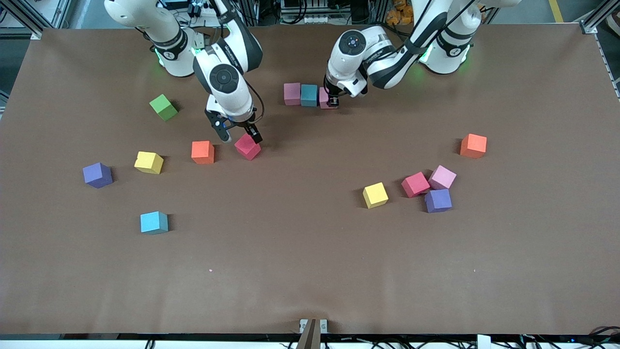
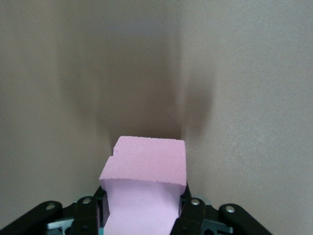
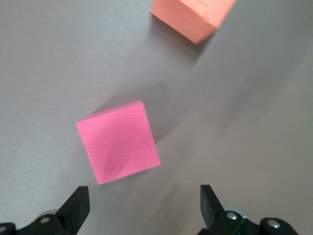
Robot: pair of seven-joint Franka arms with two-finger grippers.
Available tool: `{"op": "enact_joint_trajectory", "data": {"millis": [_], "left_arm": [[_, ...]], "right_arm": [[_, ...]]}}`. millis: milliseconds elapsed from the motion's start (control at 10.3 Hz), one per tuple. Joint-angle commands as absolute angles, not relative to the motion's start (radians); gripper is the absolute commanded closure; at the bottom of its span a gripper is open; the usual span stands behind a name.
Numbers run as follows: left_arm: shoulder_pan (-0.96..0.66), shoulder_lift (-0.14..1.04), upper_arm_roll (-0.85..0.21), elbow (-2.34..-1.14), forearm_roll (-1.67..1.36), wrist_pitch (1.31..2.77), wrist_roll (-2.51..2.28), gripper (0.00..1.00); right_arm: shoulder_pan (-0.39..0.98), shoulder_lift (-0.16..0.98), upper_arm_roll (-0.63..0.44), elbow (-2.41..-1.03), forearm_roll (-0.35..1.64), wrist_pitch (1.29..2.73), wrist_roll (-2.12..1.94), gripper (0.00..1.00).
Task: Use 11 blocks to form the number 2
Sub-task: 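Reach down and grasp the red block with the right gripper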
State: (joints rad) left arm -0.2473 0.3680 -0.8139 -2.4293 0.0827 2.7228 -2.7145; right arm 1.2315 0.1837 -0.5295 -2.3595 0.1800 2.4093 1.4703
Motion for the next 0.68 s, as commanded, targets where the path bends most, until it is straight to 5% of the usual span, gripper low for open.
{"op": "enact_joint_trajectory", "data": {"millis": [0, 584], "left_arm": [[-0.255, 0.357, -0.819, -2.444, 0.078, 2.77, -2.757, 0.68], [-0.282, 0.383, -0.818, -2.444, 0.077, 2.789, -2.757, 0.68]], "right_arm": [[1.238, 0.196, -0.537, -2.359, 0.144, 2.456, 1.354, 0.0], [1.152, 0.259, -0.531, -2.365, 0.156, 2.539, 1.088, 0.0]]}}
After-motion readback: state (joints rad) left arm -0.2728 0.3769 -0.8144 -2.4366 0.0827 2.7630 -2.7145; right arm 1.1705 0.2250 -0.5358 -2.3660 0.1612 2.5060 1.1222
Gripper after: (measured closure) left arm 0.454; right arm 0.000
